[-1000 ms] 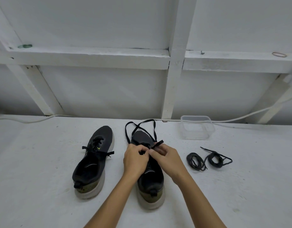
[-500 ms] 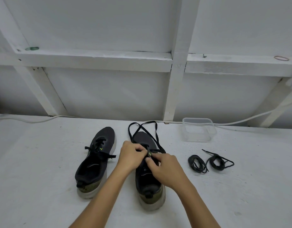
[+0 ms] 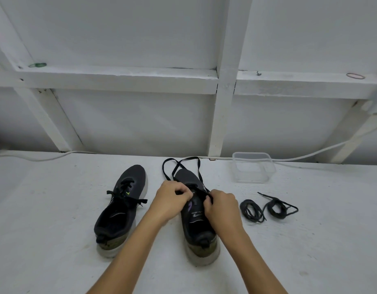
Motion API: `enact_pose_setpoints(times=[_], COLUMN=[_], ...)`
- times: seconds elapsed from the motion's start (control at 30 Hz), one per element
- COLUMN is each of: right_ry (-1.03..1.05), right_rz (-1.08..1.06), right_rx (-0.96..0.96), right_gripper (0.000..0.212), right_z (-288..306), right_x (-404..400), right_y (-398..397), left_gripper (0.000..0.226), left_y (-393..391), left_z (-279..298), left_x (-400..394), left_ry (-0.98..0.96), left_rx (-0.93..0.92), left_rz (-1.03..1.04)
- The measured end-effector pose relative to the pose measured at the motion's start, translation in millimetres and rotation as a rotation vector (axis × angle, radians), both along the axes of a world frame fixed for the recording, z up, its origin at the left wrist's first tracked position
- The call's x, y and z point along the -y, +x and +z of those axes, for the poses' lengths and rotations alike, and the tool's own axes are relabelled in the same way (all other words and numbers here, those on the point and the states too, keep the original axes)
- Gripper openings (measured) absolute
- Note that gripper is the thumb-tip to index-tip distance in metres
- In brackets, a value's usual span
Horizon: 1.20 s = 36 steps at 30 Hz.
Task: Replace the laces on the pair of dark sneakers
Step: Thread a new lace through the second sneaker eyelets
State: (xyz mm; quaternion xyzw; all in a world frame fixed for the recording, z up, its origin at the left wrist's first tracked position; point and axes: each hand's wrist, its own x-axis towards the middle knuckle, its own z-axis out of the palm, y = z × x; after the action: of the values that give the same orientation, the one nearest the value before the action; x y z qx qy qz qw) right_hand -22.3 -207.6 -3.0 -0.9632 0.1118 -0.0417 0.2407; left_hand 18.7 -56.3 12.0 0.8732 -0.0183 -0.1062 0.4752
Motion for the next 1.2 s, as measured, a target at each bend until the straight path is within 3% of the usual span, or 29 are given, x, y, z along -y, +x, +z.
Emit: enact_pose_setpoints(times=[0.17, 0.23, 0.3, 0.43, 0.6, 0.73, 0.9, 0.97, 1.03, 1.1, 1.2], right_ry=[0.079, 0.232, 0.341, 0.244, 0.219, 0.080, 0.081, 0.098, 0.137, 0.330, 0.698], right_rz=[-0.030, 0.019, 0.042, 0.067, 0.106, 0.026, 0.029, 0.022, 0.039, 0.064, -0.003], right_rx=[0.022, -0.038, -0.151, -0.248, -0.302, -0.267, -0.366, -0.381, -0.364, -0.392, -0.418], right_gripper=[0.021, 0.020, 0.036, 0.057, 0.080, 0.053, 0.046, 0.046, 0.045, 0.046, 0.043], right_z=[8, 12, 16, 19, 24, 18, 11, 5, 1, 2, 10], right_x=[17, 12, 1, -15, -22, -20, -19, -24, -26, -18, 3], right_y=[5, 4, 2, 7, 9, 9, 7, 2, 0, 3, 17], left_gripper=[0.012, 0.013, 0.014, 0.015, 0.019, 0.020, 0.021, 0.022, 0.021, 0.020, 0.020], left_y=[-5, -5, -2, 4, 6, 4, 10, 10, 9, 7, 3], left_z=[4, 6, 9, 11, 13, 22, 35, 31, 21, 9, -4], left_x=[-21, -18, -14, -12, -14, -16, -31, -31, -28, -27, -25], left_ry=[0.086, -0.072, -0.223, -0.398, -0.474, -0.612, -0.816, -0.649, -0.331, -0.060, 0.097], left_rx=[0.207, 0.110, 0.010, -0.035, -0.067, -0.076, -0.062, -0.045, -0.018, 0.028, 0.108], left_rz=[-0.017, -0.032, -0.012, 0.009, 0.047, 0.098, 0.131, 0.129, 0.133, 0.099, 0.044])
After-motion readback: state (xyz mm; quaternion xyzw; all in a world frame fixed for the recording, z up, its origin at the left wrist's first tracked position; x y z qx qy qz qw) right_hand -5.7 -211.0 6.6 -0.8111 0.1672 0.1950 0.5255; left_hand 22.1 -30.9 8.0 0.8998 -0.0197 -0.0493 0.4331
